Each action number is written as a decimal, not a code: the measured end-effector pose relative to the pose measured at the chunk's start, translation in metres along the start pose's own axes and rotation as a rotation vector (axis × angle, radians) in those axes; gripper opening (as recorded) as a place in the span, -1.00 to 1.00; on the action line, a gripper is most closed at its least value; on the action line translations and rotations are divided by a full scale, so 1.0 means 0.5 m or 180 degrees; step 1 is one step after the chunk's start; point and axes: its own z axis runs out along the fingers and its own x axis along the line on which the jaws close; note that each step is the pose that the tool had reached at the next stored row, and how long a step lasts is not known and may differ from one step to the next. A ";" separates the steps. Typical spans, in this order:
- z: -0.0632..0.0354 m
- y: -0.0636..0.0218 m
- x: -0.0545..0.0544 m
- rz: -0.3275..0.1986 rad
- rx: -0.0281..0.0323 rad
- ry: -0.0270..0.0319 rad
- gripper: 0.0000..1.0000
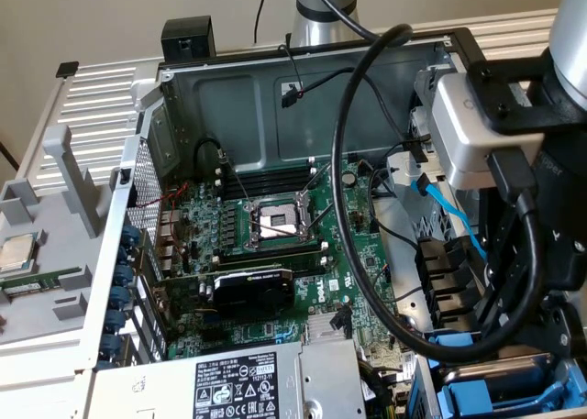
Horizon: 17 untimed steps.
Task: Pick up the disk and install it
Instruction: 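Insert the second disk wire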
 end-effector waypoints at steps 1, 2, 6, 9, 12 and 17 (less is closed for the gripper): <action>0.000 0.000 0.000 0.0000 0.0001 0.0000 -0.67; 0.000 0.000 0.000 -0.0001 0.0002 0.0000 -0.67; 0.000 0.000 0.000 0.0000 0.0008 0.0000 -0.67; 0.000 0.000 0.000 -0.0001 0.0013 0.0000 -0.67; 0.000 0.000 0.000 -0.0001 0.0020 0.0000 -0.67; 0.000 0.001 0.000 -0.0002 0.0029 0.0001 -0.67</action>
